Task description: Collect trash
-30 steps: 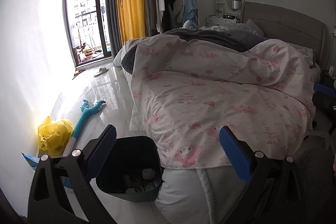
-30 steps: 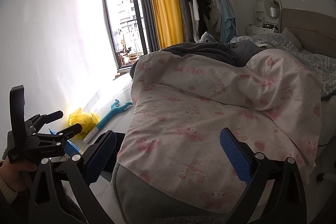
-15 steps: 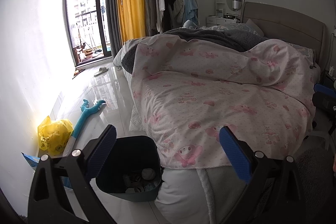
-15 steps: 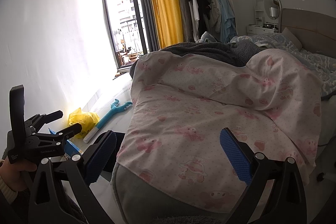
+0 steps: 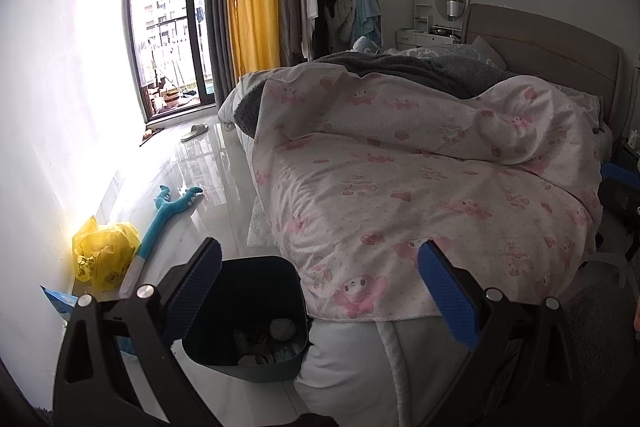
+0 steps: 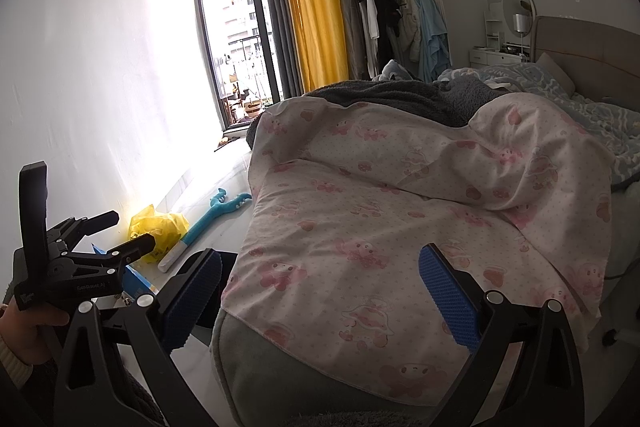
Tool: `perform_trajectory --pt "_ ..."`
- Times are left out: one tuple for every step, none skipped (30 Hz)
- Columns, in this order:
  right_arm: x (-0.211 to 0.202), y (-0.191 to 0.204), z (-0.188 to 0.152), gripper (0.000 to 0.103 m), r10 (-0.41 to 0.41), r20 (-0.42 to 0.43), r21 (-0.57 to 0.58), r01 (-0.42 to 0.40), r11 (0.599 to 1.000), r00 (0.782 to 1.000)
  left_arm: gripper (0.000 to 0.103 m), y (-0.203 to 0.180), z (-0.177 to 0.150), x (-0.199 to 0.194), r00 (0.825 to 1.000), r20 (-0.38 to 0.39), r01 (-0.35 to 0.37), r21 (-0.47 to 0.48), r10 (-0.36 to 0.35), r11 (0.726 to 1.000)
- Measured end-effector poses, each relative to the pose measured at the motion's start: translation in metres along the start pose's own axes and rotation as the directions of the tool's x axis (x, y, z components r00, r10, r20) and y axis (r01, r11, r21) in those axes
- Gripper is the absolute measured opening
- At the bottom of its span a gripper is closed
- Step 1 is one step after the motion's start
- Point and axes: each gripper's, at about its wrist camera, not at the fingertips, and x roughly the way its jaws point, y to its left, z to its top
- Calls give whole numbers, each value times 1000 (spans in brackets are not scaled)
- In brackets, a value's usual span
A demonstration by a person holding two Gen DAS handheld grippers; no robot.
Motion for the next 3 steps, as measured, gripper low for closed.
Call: perform_trajectory --pt "0 0 0 100 0 0 0 0 1000 1000 100 0 0 0 1000 -1 0 -1 0 1000" --pt "0 0 0 100 0 0 0 0 1000 1000 100 0 0 0 1000 -1 0 0 0 1000" --pt "0 0 0 100 0 0 0 0 1000 1000 100 0 0 0 1000 0 0 1 0 1000"
